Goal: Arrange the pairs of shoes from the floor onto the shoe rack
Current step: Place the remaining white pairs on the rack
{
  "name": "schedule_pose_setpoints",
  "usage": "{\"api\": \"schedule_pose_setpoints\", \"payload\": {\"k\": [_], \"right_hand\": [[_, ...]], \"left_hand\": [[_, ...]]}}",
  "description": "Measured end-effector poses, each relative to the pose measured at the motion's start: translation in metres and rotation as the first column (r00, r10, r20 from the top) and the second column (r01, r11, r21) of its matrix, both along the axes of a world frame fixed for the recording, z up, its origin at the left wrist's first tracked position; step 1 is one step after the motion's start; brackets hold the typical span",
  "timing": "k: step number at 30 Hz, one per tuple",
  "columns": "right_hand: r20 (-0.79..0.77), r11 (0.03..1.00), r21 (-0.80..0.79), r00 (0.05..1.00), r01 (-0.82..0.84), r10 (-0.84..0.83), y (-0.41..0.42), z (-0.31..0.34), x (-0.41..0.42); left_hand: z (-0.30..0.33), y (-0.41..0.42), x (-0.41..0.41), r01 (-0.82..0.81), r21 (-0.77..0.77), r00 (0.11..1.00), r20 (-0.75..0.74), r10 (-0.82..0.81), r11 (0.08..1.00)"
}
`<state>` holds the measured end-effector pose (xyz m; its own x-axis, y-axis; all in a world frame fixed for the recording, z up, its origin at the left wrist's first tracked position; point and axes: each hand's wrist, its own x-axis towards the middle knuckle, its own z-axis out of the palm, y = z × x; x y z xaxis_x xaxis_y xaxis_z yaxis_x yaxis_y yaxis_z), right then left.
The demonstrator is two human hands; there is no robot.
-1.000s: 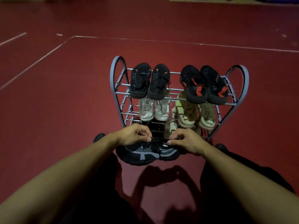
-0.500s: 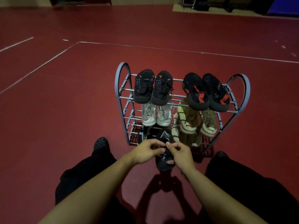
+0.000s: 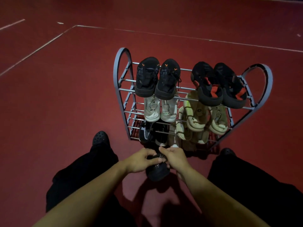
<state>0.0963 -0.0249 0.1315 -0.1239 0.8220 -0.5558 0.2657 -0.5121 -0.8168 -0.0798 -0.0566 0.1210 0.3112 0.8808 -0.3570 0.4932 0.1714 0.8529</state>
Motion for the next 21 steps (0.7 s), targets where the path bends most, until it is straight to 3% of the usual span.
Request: {"api": "schedule_pose_setpoints", "payload": {"k": [3,5,8,14,21], "right_hand": [[0.005,0.995,-0.065,0.997,-0.074,0.074,0.015,-0.017,-0.005],[0.048,0.991,-0.023,0.99,-0.128,0.129,0.03,-0.029,-0.007],[0.281,0.948,0.115,0.925,-0.298,0.256,0.057,-0.043,-0.011],[0.495,0.838,0.167,0.779,-0.52,0.385,0.106,-0.061,-0.035],[0.535,0.884,0.106,0.775,-0.456,0.336,0.159,-0.085,-0.071]], "left_hand": [[-0.016,0.0,-0.013,-0.136,-0.141,0.979,0.135,0.155,0.981],[-0.024,0.004,-0.022,-0.185,-0.212,0.954,0.197,0.228,0.96],[-0.038,0.012,-0.032,-0.208,-0.273,0.944,0.196,0.266,0.939],[-0.056,0.026,-0.048,-0.258,-0.377,0.928,0.158,0.336,0.89],[-0.081,0.056,-0.077,-0.306,-0.407,0.919,0.11,0.379,0.86]]}}
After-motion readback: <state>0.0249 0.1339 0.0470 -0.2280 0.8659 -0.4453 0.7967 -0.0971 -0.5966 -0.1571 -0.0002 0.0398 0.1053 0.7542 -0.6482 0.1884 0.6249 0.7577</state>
